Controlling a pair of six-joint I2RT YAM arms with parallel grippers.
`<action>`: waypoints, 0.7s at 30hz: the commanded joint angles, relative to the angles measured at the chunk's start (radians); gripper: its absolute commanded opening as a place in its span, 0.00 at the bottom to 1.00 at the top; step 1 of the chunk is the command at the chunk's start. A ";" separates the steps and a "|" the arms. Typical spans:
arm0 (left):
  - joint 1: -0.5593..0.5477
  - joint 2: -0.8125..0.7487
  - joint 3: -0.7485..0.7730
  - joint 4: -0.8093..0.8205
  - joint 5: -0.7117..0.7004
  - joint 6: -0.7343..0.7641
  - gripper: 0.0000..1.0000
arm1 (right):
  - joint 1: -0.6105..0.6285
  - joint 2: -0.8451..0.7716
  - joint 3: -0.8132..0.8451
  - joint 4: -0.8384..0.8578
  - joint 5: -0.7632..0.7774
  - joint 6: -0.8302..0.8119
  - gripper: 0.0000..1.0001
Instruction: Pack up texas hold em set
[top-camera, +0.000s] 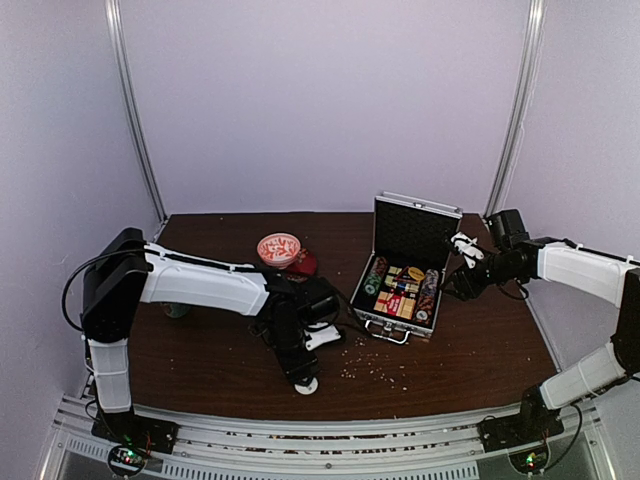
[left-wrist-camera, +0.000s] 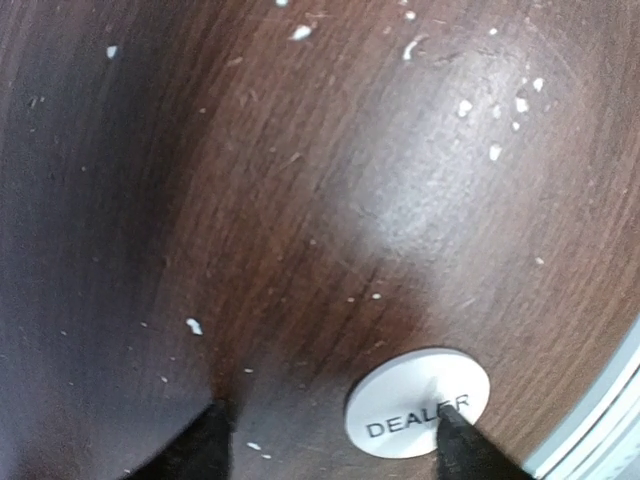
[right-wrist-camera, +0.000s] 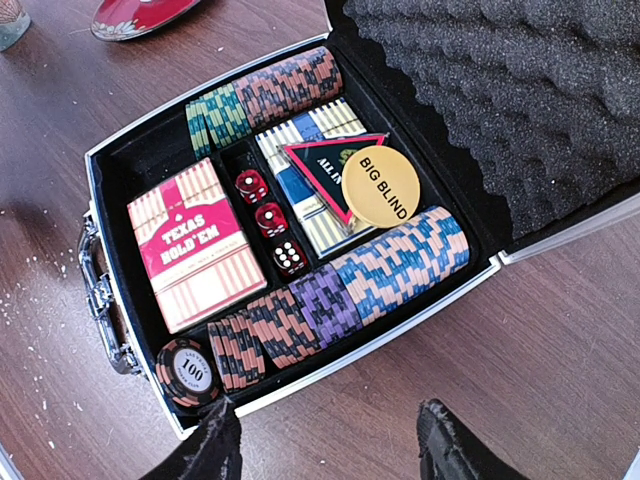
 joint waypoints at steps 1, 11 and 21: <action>-0.006 -0.053 -0.006 0.004 0.073 -0.012 0.82 | -0.006 0.004 0.003 -0.009 -0.018 -0.003 0.61; -0.032 -0.063 -0.023 0.020 0.052 0.005 0.78 | -0.007 0.018 0.006 -0.014 -0.026 -0.007 0.61; -0.068 -0.026 -0.036 0.027 0.010 0.001 0.74 | -0.007 0.031 0.011 -0.018 -0.027 -0.011 0.61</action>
